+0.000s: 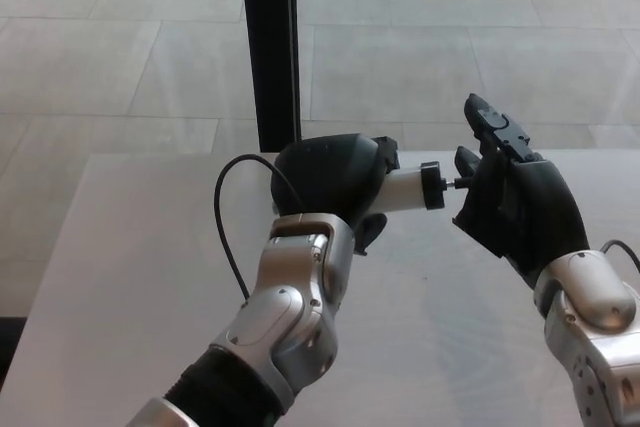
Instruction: The robot uses its left hand to lift the air pump kept on the middle of the desk and use the right hand to compress the handle
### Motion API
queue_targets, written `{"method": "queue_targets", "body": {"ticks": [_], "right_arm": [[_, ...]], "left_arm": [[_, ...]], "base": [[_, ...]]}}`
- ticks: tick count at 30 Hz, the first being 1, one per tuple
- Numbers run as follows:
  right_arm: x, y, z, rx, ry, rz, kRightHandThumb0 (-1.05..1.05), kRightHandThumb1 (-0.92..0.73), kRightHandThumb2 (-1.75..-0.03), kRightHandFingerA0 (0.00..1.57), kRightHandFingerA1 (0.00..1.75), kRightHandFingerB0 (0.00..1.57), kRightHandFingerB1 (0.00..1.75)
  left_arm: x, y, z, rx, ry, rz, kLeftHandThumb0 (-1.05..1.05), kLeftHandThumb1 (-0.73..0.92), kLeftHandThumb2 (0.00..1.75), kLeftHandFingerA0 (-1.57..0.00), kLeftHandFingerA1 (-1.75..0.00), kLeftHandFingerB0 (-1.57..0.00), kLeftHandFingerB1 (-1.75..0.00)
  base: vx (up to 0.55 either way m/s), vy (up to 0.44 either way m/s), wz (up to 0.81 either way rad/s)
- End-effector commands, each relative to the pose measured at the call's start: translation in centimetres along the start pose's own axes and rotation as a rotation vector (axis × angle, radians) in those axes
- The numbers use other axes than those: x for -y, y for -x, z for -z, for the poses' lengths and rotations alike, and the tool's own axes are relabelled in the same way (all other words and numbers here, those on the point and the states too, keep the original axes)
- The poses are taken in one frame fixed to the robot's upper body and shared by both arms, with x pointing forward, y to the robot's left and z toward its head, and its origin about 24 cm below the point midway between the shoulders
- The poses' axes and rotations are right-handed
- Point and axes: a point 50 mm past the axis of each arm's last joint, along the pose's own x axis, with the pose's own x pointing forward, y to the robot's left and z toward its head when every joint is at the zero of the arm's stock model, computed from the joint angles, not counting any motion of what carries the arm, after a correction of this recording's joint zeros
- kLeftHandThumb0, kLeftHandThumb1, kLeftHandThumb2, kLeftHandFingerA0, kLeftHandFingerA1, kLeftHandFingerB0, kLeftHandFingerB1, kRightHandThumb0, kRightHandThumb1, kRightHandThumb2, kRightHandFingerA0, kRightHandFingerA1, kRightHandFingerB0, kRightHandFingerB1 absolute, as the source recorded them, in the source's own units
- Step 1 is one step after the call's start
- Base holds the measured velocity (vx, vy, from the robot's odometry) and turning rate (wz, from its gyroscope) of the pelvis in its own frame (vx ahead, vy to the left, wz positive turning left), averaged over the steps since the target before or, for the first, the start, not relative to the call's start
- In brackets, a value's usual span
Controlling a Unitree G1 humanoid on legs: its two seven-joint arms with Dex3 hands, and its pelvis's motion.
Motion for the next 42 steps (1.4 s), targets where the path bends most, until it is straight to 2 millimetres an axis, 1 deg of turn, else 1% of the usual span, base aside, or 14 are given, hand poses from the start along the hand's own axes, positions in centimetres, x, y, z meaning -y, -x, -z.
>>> {"method": "queue_targets", "body": {"ticks": [1, 6, 9, 11, 12, 14, 21, 22, 23, 28, 31, 33, 41, 42], "right_arm": [[0.6, 0.0, 0.1, -0.032, 0.025, -0.022, -1.05, -0.85, -1.32, 0.00, 0.09, 0.00, 0.00], [0.7, -0.2, 0.6, -0.061, 0.009, 0.003, -1.05, -0.82, -1.32, 0.00, 0.08, 0.00, 0.00], [0.7, -0.1, 1.1, -0.095, -0.030, 0.017, -1.05, -0.84, -1.33, 0.00, 0.09, 0.00, 0.00], [0.6, -0.2, 1.3, -0.108, -0.043, 0.021, -1.05, -0.85, -1.34, 0.00, 0.09, 0.00, 0.00], [0.6, -0.2, 1.4, -0.113, -0.034, 0.025, -1.05, -0.85, -1.35, 0.00, 0.08, 0.00, 0.00], [0.5, -0.1, 1.7, -0.126, -0.028, 0.026, -1.05, -0.87, -1.36, 0.00, 0.08, 0.00, 0.00], [0.3, 0.0, 2.1, -0.138, -0.037, 0.024, -1.05, -0.89, -1.36, 0.00, 0.04, 0.00, 0.00], [0.4, 0.0, 2.2, -0.132, -0.038, 0.007, -1.05, -0.89, -1.36, 0.00, 0.04, 0.00, 0.00], [0.6, 0.1, 2.1, -0.114, -0.042, -0.009, -1.05, -0.87, -1.33, 0.00, 0.05, 0.00, 0.02], [1.7, 0.2, 1.8, -0.064, -0.045, 0.026, -1.05, -0.89, -1.34, 0.00, 0.05, 0.00, 0.00], [6.3, 1.3, 0.4, -0.040, -0.121, 0.324, -0.86, -0.85, -1.23, 0.04, 0.28, 0.11, 0.29], [8.5, 2.1, -0.1, -0.017, -0.128, 0.430, -0.82, -0.92, -0.79, 0.13, 0.37, 0.18, 0.36], [15.5, 4.6, -1.6, 0.024, -0.178, 0.708, -0.80, -0.83, -1.21, 0.28, 0.58, 0.35, 0.55], [16.0, 4.9, -1.8, 0.028, -0.189, 0.725, -0.82, -0.92, -0.77, 0.30, 0.54, 0.42, 0.46]], "left_arm": [[-0.5, -0.6, -0.4, -0.036, 0.005, 0.005, -0.47, 0.55, 0.97, -1.18, -1.37, -0.85, -1.09], [-0.5, -1.3, -0.7, -0.111, -0.025, 0.094, -0.37, 0.72, 0.64, -0.82, -1.67, -0.67, -1.00], [-0.3, -1.6, -1.0, -0.163, -0.034, 0.151, -0.39, 0.81, 0.69, -0.78, -1.56, -0.25, -0.39], [-0.3, -1.6, -1.0, -0.155, -0.050, 0.171, -0.37, 0.79, 0.68, -0.78, -1.58, -0.24, -0.40], [-0.3, -1.6, -1.0, -0.166, -0.051, 0.171, -0.46, 0.64, 1.02, -0.91, -1.21, -0.27, -0.56], [-0.1, -1.5, -1.0, -0.172, -0.054, 0.177, -0.36, 0.77, 0.68, -0.80, -1.57, -0.28, -0.41], [0.4, -1.0, -0.7, -0.227, 0.009, 0.161, -0.46, 0.84, 0.68, -0.83, -1.46, -0.48, -0.65], [0.6, -0.9, -0.5, -0.244, 0.012, 0.168, -0.50, 0.86, 0.71, -0.82, -1.54, -0.57, -0.95], [0.6, -0.7, -0.4, -0.231, 0.001, 0.161, -0.40, 0.77, 0.66, -0.83, -1.42, -0.53, -0.59], [0.5, -0.4, -0.5, -0.155, -0.144, 0.195, -0.23, 0.60, 0.73, -0.83, -1.44, -0.66, -0.66], [1.6, 1.3, 1.8, -0.171, -0.118, 0.173, -0.25, 0.76, 0.78, -0.88, -1.61, -0.76, -1.05], [2.1, 2.1, 3.1, -0.159, -0.149, 0.177, -0.25, 0.72, 0.91, -0.91, -1.67, -0.78, -1.17], [4.8, 5.8, 7.1, -0.150, -0.265, 0.290, -0.27, 0.68, 0.93, -0.91, -1.75, -0.75, -1.19], [5.2, 6.2, 7.4, -0.150, -0.271, 0.311, -0.27, 0.69, 0.92, -0.92, -1.75, -0.78, -1.11]], "base": [[0.00, 0.000, 0.00], [0.00, 0.000, 0.00], [0.00, 0.000, 0.00], [0.00, 0.000, 0.00], [0.00, 0.000, 0.00], [0.00, 0.000, 0.00], [0.00, 0.000, 0.00], [0.00, 0.000, 0.00], [0.00, 0.000, 0.00], [0.00, 0.000, 0.00], [0.00, 0.000, 0.00], [0.00, 0.000, 0.00], [0.00, 0.000, 0.00], [0.00, 0.000, 0.00]]}}
